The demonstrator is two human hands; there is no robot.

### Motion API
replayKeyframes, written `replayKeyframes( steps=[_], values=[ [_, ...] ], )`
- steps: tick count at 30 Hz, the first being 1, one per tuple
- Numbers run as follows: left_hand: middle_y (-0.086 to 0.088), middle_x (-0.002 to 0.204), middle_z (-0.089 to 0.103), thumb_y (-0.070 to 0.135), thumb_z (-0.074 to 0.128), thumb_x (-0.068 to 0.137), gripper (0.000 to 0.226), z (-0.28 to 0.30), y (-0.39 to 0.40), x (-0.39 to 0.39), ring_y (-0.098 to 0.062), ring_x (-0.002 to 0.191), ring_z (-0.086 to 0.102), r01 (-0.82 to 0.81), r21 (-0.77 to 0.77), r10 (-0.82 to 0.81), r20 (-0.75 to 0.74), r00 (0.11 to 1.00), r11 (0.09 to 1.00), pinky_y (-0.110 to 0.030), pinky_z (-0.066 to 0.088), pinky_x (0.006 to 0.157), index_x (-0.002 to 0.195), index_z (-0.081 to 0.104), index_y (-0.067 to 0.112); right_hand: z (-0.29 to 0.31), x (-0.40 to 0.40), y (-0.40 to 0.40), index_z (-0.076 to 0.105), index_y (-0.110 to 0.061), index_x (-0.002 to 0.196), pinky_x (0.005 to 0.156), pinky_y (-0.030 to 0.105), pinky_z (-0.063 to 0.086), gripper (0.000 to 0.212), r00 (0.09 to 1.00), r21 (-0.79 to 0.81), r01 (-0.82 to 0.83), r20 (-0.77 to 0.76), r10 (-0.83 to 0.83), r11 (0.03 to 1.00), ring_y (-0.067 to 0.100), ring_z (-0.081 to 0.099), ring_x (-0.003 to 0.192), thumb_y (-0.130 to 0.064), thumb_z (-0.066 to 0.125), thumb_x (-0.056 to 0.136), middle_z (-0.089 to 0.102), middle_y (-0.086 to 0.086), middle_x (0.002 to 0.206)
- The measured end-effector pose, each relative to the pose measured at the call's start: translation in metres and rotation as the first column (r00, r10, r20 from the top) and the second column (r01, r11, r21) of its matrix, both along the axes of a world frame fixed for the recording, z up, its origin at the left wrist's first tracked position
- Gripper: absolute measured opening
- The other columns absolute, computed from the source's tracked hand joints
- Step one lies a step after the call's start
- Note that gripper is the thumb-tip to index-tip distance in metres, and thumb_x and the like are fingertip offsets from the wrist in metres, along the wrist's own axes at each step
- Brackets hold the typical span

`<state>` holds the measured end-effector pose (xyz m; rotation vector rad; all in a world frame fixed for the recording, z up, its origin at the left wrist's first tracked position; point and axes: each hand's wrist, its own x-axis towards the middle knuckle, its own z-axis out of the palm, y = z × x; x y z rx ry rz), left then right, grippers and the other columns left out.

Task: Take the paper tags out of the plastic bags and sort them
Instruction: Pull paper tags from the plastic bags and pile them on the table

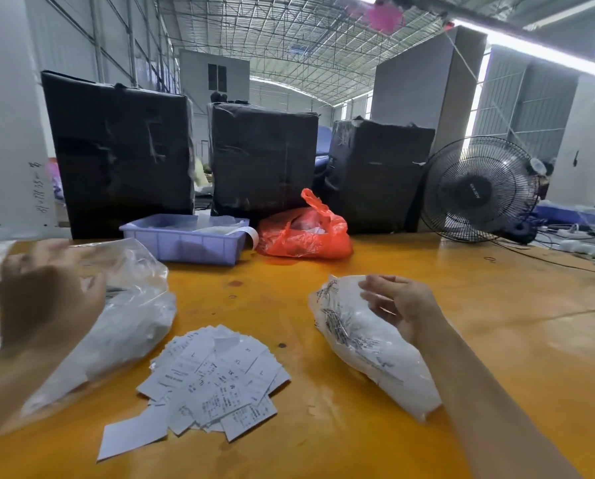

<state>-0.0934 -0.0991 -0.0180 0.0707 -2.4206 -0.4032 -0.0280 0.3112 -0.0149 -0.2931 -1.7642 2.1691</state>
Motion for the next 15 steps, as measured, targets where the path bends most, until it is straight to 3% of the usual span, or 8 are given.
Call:
replayKeyframes(
  steps=[2,4,6,7,8,10,13,15],
  values=[
    [-0.018,0.110,0.063,0.018,0.064,0.087,0.029,0.005,0.030,0.021,-0.034,0.095,0.059,0.233,0.128,-0.205,-0.202,0.958,0.964,-0.040,0.050,0.084,0.113,0.064,0.006,0.009,0.004,-0.015,0.063,-0.008,0.086,0.062,0.026,0.052,0.013,0.991,-0.141,-0.128,-0.064,0.120,0.982,0.017,0.067,0.066,-0.014,0.070,0.077,0.072,0.004,0.072],
    [-0.002,0.092,0.068,0.029,0.066,0.084,0.024,0.014,0.068,0.056,-0.017,0.080,0.063,0.452,0.282,-0.393,-0.244,0.887,0.846,-0.014,0.050,0.067,0.102,0.067,0.012,0.014,0.008,-0.038,0.064,-0.010,0.082,0.054,0.023,0.051,0.019,0.963,-0.132,-0.263,-0.091,0.253,0.956,0.012,0.064,0.059,-0.019,0.071,0.068,0.068,0.002,0.067],
    [0.009,0.084,0.070,0.051,0.058,0.076,0.034,0.018,0.101,0.075,-0.011,0.079,0.068,0.507,0.676,-0.631,-0.079,0.771,0.535,-0.011,0.048,0.060,0.093,0.064,0.022,0.013,0.010,-0.067,0.065,-0.011,0.080,0.050,0.021,0.050,0.021,0.923,-0.042,-0.382,-0.071,0.379,0.923,0.009,0.062,0.055,-0.022,0.073,0.064,0.067,0.001,0.065],
    [0.007,0.082,0.073,0.056,0.057,0.072,0.039,0.016,0.112,0.079,-0.013,0.079,0.070,0.429,0.807,-0.719,-0.009,0.695,0.405,-0.013,0.050,0.060,0.091,0.064,0.022,0.010,0.011,-0.082,0.065,-0.013,0.079,0.050,0.021,0.049,0.021,0.900,0.017,-0.434,-0.047,0.434,0.901,0.009,0.061,0.054,-0.024,0.075,0.064,0.067,0.000,0.065],
    [0.005,0.083,0.074,0.057,0.059,0.068,0.045,0.014,0.121,0.082,-0.013,0.080,0.071,0.358,0.873,-0.773,0.034,0.634,0.332,-0.016,0.052,0.059,0.094,0.064,0.020,0.006,0.012,-0.095,0.064,-0.013,0.078,0.051,0.022,0.047,0.023,0.877,0.071,-0.477,-0.025,0.479,0.876,0.009,0.059,0.054,-0.026,0.075,0.063,0.066,-0.001,0.065],
    [0.000,0.087,0.075,0.052,0.069,0.060,0.054,0.008,0.133,0.087,-0.014,0.079,0.072,0.314,0.912,-0.831,0.048,0.554,0.262,-0.018,0.054,0.060,0.099,0.065,0.015,-0.002,0.014,-0.116,0.063,-0.013,0.079,0.051,0.021,0.045,0.026,0.845,0.140,-0.527,-0.016,0.534,0.838,0.008,0.057,0.053,-0.029,0.075,0.061,0.064,-0.002,0.062],
    [-0.015,0.089,0.073,0.022,0.081,0.061,0.046,-0.001,0.132,0.088,-0.015,0.068,0.070,0.258,0.938,-0.782,0.022,0.623,0.233,-0.018,0.053,0.058,0.100,0.065,0.005,-0.008,0.016,-0.126,0.065,-0.011,0.083,0.053,0.020,0.047,0.030,0.838,0.140,-0.538,-0.021,0.545,0.832,0.008,0.058,0.055,-0.025,0.076,0.060,0.064,-0.003,0.062],
    [-0.011,0.089,0.072,0.006,0.078,0.069,0.030,-0.003,0.125,0.084,-0.009,0.062,0.068,0.233,0.942,-0.739,0.024,0.673,0.242,-0.016,0.052,0.055,0.097,0.066,0.003,-0.007,0.015,-0.124,0.065,-0.007,0.092,0.053,0.021,0.047,0.037,0.831,0.078,-0.555,0.004,0.556,0.828,0.009,0.057,0.054,-0.017,0.078,0.058,0.064,-0.002,0.063]
  ],
)
